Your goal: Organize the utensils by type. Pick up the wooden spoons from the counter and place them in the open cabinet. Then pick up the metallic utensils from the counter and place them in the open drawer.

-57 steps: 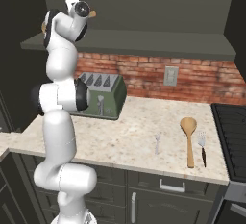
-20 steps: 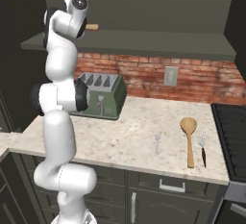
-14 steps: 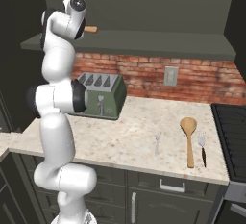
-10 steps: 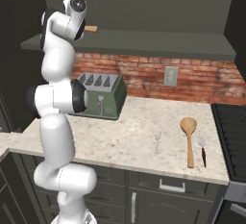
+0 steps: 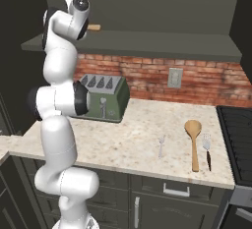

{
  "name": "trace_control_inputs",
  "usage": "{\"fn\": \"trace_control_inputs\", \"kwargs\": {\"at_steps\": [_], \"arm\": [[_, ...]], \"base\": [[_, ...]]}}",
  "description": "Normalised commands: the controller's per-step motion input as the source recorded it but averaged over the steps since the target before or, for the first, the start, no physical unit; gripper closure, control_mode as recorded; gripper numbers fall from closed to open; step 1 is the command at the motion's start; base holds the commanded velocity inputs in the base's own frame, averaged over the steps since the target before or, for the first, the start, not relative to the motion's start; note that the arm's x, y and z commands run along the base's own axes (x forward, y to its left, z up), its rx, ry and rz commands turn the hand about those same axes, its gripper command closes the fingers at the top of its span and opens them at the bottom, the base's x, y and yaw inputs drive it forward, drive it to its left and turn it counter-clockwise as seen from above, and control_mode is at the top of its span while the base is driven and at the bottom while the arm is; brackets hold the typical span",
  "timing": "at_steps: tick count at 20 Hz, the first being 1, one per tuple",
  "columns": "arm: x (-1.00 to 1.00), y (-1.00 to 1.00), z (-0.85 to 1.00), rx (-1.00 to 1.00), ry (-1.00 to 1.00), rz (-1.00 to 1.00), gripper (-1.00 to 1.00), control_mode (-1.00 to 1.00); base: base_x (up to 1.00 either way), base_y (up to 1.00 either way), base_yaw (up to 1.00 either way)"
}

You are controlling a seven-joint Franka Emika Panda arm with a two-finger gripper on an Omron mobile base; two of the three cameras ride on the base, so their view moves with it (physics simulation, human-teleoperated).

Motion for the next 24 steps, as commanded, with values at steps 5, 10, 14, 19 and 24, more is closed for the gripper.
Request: {"fn": "trace_control_inputs", "kwargs": {"at_steps": [5, 10, 14, 19, 24], "arm": [[-0.3, 0.0, -0.06, 0.0, 0.0, 0.07, -1.0, -1.0], [-0.03, 0.0, 0.0, 0.01, 0.0, 0.07, -1.0, -1.0], [-0.04, -0.02, -0.05, 0.04, 0.0, 0.0, -1.0, -1.0], [0.18, -0.09, -0.1, 0.0, 0.0, 0.0, -1.0, -1.0], [0.28, -0.08, -0.03, 0.01, 0.02, 0.0, -1.0, -1.0]], "base": [[0.0, 0.0, 0.0], [0.0, 0.0, 0.0], [0.0, 0.0, 0.0], [0.0, 0.0, 0.0], [0.0, 0.0, 0.0]]}}
